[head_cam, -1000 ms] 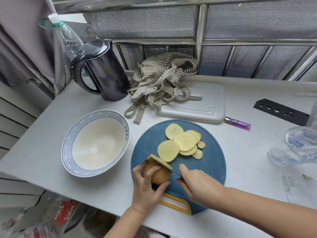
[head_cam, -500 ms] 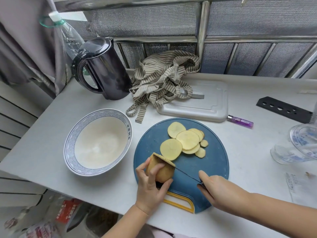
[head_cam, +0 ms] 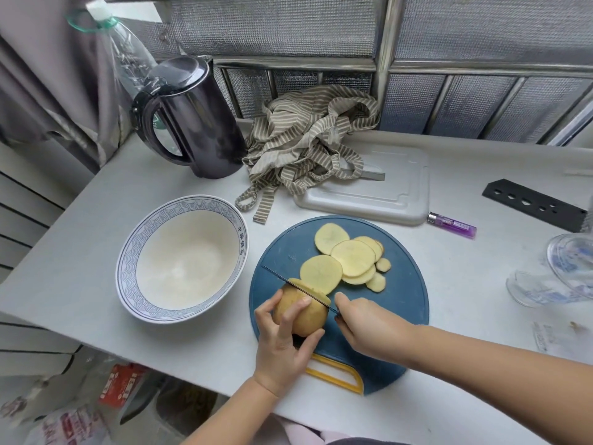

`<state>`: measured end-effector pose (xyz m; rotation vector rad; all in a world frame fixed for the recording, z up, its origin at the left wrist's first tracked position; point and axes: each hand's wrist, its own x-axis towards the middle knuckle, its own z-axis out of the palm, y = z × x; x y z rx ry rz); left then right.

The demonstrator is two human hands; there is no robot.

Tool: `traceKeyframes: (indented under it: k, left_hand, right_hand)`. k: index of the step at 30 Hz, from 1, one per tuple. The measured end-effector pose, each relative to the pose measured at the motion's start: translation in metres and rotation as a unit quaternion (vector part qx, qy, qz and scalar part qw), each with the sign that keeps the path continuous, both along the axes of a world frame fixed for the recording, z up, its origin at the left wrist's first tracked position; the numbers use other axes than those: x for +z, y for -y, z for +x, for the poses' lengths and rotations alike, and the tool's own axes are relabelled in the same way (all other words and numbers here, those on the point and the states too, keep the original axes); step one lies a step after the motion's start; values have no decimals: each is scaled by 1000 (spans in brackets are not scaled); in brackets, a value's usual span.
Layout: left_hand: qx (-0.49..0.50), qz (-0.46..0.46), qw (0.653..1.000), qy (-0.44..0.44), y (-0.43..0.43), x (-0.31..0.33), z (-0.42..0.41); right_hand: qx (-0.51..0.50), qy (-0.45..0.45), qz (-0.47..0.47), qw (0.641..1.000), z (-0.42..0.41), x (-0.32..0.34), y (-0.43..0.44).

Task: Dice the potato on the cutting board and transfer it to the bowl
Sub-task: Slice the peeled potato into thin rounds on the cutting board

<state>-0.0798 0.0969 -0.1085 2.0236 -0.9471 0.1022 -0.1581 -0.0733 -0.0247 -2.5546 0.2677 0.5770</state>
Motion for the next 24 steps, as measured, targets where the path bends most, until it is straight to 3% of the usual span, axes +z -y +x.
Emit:
traceKeyframes:
  k: [12, 24]
  left_hand:
    - [-12, 2, 1000, -7, -1, 2, 0]
    - [-15, 0, 1000, 5, 2, 3, 1]
  right_hand:
    - [-13, 11, -8, 1000, -10, -3, -5]
    - [-19, -48, -4, 999, -35, -3, 8]
